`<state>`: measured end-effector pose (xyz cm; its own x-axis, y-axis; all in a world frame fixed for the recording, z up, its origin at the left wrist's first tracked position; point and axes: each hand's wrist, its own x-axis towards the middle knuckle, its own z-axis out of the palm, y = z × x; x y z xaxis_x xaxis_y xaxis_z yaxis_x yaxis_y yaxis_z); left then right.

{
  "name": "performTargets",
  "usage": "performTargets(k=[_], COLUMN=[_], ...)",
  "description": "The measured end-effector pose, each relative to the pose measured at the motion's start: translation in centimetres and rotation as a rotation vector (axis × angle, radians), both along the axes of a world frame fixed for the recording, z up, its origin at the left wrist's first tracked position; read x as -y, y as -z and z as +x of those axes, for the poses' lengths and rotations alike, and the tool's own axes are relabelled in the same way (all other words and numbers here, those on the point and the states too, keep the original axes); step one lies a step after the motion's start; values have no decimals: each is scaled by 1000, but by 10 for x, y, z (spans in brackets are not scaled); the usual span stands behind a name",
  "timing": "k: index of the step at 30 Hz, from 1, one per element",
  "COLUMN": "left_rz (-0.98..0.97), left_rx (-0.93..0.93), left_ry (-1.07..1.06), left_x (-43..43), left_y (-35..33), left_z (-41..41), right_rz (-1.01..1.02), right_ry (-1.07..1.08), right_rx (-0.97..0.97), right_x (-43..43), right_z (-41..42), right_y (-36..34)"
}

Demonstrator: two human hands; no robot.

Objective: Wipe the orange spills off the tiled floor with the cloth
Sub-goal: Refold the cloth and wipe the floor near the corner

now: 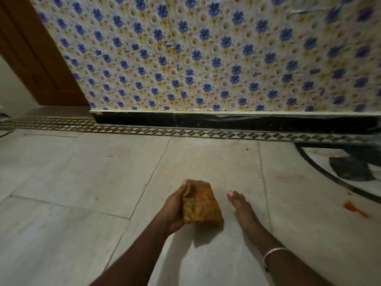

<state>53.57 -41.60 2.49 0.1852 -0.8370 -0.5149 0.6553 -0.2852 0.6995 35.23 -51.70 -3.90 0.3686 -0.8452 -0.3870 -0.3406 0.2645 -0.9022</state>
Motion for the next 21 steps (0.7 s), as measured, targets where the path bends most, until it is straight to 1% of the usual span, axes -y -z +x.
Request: performTargets(k=[1, 2, 4, 6, 9, 11, 12, 14, 17, 21], left_rz=[-45, -76, -108, -91, -64, -35, -15, 22, -16, -96], left_rx=[-30, -16, 76, 145, 203, 327, 404, 486, 529, 531], left_ry=[14, 34, 87, 79, 33, 42, 56, 95, 126, 207], left_x=[0, 2, 7, 14, 27, 38, 43, 52, 70, 102], left_y=[-2, -5, -9, -9, -20, -26, -30, -38, -56, -98], left_z=[-4, -8, -20, -32, -43, -44, -43, -44, -47, -68], right_rz=[60, 117, 216, 272, 313, 317, 310, 266, 227, 160], right_ry=[6, 20, 34, 47, 75, 101, 106, 109, 146, 172], right_rx=[30, 101, 237, 323, 513, 581, 589, 579, 556, 464], right_x=[1, 2, -1, -3, -5, -4, -5, 2, 16, 45], right_z=[6, 10, 12, 12, 11, 7, 3, -6, -23, -52], right_y=[-1, -5, -23, -33, -35, -36, -39, -45, -71, -134])
